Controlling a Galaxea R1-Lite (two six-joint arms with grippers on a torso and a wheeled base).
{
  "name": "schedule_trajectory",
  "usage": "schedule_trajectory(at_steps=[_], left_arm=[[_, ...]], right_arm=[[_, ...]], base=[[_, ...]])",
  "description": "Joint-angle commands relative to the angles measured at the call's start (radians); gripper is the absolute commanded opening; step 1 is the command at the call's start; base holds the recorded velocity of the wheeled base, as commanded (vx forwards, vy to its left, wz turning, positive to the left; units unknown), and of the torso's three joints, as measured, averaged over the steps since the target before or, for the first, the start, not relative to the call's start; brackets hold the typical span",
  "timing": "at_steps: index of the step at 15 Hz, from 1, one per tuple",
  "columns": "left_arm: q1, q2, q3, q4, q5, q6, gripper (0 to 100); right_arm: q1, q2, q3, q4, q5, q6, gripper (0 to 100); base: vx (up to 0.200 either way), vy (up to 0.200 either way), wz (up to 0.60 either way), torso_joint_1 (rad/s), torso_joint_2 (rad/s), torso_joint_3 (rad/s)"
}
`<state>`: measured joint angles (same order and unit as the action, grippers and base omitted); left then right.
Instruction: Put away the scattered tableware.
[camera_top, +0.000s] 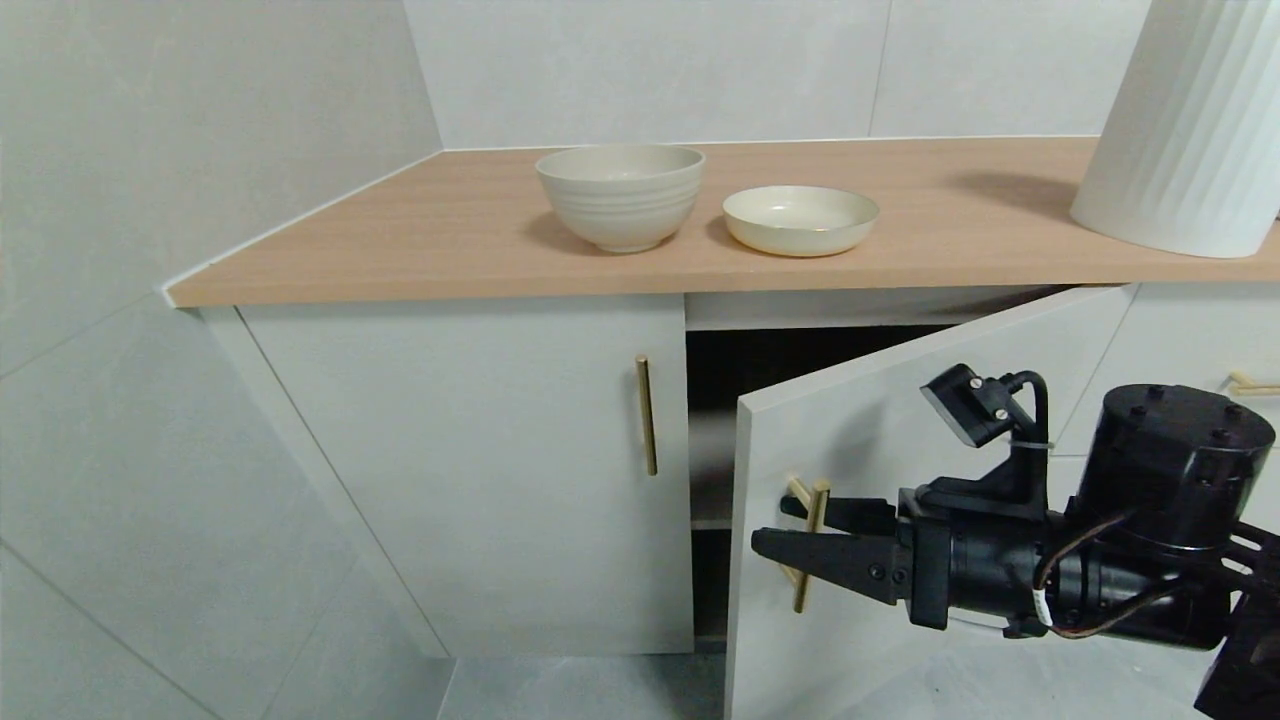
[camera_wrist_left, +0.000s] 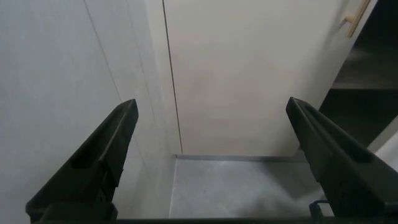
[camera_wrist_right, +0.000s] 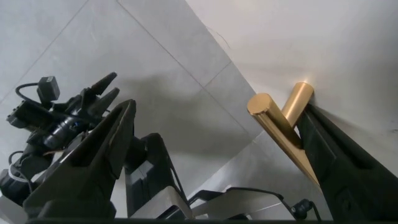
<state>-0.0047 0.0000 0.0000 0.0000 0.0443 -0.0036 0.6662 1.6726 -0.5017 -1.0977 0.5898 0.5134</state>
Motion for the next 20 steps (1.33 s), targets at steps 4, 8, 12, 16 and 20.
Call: schedule_trajectory(at_steps=[4,8,12,16,20], left_arm=[[0.0,0.0,-0.071,-0.069,-0.064,-0.012,100],[0.0,0.034,-0.195,0.012,-0.44,-0.013,100],[0.0,0.486,-0.436,0.067,-0.751,-0.016,100],[-0.167,0.956,-0.575,-0.04,-0.886,-0.019,100],[-0.328,1.307,-0.571,-0.302,-0.883,-0.018,100]], right_arm=[[0.003,-0.016,0.005,-0.004,0.002,-0.001,100],[0.003,-0.013,0.005,-0.004,0.002,-0.001,100],[0.003,-0.014,0.005,-0.004,0.002,-0.001,100],[0.018,-0.013,0.005,-0.004,0.001,-0.001,100],[0.018,-0.011,0.006,-0.002,0.001,-0.001,100]], base=[[0.0,0.0,0.0,0.0,0.0,0.0],[0.0,0.0,0.0,0.0,0.0,0.0],[0.0,0.0,0.0,0.0,0.0,0.0],[0.0,0.0,0.0,0.0,0.0,0.0],[0.0,0.0,0.0,0.0,0.0,0.0]])
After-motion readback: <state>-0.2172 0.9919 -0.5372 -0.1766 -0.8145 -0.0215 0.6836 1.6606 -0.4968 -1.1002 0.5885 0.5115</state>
